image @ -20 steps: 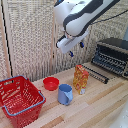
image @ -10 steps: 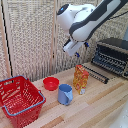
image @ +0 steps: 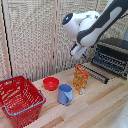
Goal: Extend the gripper towards the oven tray handle. Grasp the handle and carefully pull the tray out of the oven. Move the gripper above the red bowl. Grab the red bowl gently. Lift the bowl and place it onto the oven tray.
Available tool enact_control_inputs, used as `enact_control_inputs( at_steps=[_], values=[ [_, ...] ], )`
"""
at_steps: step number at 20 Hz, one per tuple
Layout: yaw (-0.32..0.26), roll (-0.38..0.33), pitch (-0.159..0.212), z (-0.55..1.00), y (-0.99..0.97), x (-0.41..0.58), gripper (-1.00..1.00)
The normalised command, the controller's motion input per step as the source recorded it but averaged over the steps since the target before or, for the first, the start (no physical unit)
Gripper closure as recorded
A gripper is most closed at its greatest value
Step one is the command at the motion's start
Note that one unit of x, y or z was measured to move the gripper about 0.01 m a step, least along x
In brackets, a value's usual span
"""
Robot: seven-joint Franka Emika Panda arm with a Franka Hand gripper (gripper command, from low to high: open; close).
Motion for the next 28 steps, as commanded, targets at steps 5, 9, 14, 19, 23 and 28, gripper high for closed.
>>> enact_control_inputs(
  at_steps=[5,9,14,19,23,28],
  values=[
    [0.117,-0.231,-0.053,-0.04,-0.59,-0.01,-1.0],
    [0.104,-0.226,-0.083,0.0,-0.63,-0.066,-1.0],
    [0.108,-0.161,-0.087,-0.06,-0.73,-0.052,-1.0],
    [0.1,-0.082,-0.039,-0.19,-0.84,0.0,-1.0],
    [0.091,-0.061,-0.022,-0.26,-0.86,0.0,-1.0],
    [0.071,-0.009,0.026,-0.5,-0.47,0.165,-1.0]
  ],
)
